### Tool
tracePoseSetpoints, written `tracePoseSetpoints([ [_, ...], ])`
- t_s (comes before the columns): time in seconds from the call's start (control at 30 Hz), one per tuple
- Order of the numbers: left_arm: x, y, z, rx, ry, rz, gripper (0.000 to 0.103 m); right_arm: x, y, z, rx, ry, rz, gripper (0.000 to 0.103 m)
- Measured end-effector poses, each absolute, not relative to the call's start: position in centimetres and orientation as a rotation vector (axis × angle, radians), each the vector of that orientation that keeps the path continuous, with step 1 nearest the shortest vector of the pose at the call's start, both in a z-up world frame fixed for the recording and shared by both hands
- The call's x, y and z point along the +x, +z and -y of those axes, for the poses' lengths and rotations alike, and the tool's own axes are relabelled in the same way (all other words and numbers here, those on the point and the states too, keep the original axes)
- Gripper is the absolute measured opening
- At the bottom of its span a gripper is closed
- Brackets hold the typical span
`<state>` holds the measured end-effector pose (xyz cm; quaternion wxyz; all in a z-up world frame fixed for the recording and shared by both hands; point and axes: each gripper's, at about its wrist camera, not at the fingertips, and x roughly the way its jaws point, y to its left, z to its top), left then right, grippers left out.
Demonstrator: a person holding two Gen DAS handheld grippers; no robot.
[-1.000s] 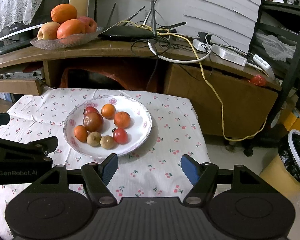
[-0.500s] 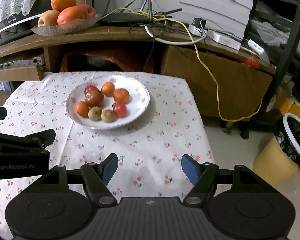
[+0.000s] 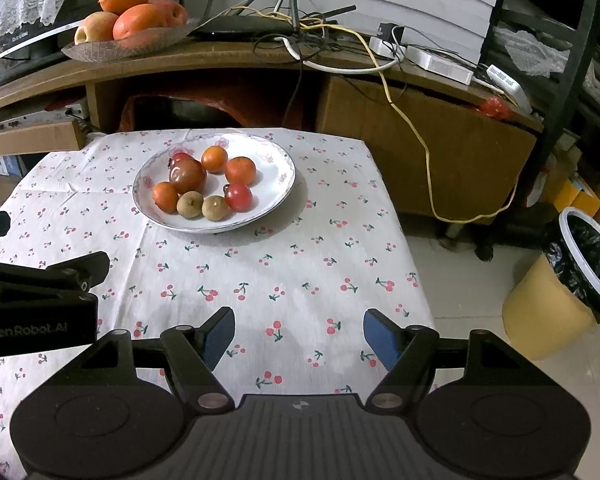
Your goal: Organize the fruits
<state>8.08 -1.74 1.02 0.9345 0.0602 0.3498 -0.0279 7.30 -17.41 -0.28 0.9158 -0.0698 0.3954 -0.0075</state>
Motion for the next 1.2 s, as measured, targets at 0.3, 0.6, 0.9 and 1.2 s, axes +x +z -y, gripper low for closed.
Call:
tracePoseSetpoints([
  [0.3,7.4,1.0,1.3,0.117,-0.044,-0.711,0.103,6.7,-0.4,17.3,-0.142,-0.015,-0.821,0.07],
  [0.6,6.9,1.1,1.5,0.121,-0.048,-0.71,0.103,5.9,-0.5,16.9,-0.149,-0.006,-0.826,0.07],
  [0.9,6.6,1.0,1.6,0.126,-0.047,-0.709,0.103,5.5,-0.4,17.1,-0.14,-0.008,-0.827,0.07],
  [1.2,5.5,0.9,1.7,0.135,-0.051,-0.711,0.103,5.2,-0.1,17.6,-0.116,-0.02,-0.812,0.07],
])
